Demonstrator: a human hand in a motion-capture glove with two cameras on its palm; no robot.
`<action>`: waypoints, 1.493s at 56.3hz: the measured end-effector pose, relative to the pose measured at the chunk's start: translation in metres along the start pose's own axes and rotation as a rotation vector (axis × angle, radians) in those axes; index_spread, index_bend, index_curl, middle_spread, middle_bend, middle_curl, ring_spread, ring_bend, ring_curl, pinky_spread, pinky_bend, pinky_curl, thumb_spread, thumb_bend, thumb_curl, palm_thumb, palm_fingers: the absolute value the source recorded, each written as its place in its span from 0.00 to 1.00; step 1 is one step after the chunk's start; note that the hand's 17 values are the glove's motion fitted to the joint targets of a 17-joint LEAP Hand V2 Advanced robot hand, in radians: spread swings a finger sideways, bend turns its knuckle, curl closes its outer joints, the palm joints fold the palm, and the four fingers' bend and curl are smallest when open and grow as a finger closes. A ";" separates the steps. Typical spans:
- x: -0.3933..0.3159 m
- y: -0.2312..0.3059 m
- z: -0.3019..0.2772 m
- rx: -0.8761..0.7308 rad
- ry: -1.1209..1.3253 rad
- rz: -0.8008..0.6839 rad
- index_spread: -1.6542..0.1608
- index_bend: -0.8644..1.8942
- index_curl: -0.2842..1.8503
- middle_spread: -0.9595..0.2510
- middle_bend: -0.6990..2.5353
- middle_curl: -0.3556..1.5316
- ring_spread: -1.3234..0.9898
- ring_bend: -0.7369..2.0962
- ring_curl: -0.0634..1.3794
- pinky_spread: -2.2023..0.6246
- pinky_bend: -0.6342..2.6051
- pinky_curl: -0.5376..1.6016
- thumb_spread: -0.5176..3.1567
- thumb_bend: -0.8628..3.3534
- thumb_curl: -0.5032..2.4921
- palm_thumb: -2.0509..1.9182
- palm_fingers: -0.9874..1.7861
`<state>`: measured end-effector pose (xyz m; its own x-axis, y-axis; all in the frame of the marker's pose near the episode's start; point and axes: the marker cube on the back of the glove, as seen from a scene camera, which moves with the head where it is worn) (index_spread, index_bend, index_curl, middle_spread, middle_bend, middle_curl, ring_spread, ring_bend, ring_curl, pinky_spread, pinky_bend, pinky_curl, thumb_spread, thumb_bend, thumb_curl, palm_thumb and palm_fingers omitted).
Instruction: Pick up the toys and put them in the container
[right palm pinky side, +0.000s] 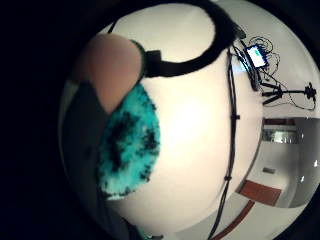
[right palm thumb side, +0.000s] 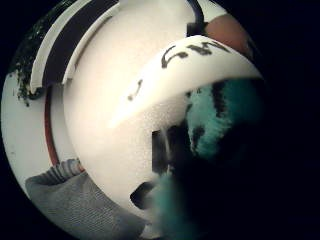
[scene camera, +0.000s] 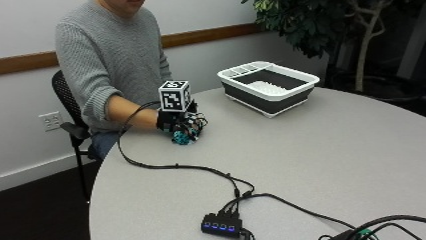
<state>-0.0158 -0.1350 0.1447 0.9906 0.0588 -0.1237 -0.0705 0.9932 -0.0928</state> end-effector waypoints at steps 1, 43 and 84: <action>0.001 -0.001 0.000 0.027 -0.005 -0.002 0.66 0.42 0.31 0.57 0.36 0.38 0.42 0.48 0.26 0.77 0.38 0.37 0.51 0.21 0.25 0.53 0.56; -0.079 -0.157 -0.200 0.233 -0.336 -0.184 0.72 0.56 0.52 0.55 0.51 0.61 0.37 0.66 0.46 0.64 0.45 0.46 0.38 0.23 0.42 0.65 0.73; -0.261 -0.238 -0.157 -0.155 -0.164 -0.383 0.70 0.35 0.42 0.64 0.27 0.49 0.49 0.39 0.31 0.78 0.46 0.45 0.42 0.18 0.33 0.48 0.25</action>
<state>-0.2758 -0.4030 0.0435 0.9534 -0.2825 0.1059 0.3005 0.9204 -0.2501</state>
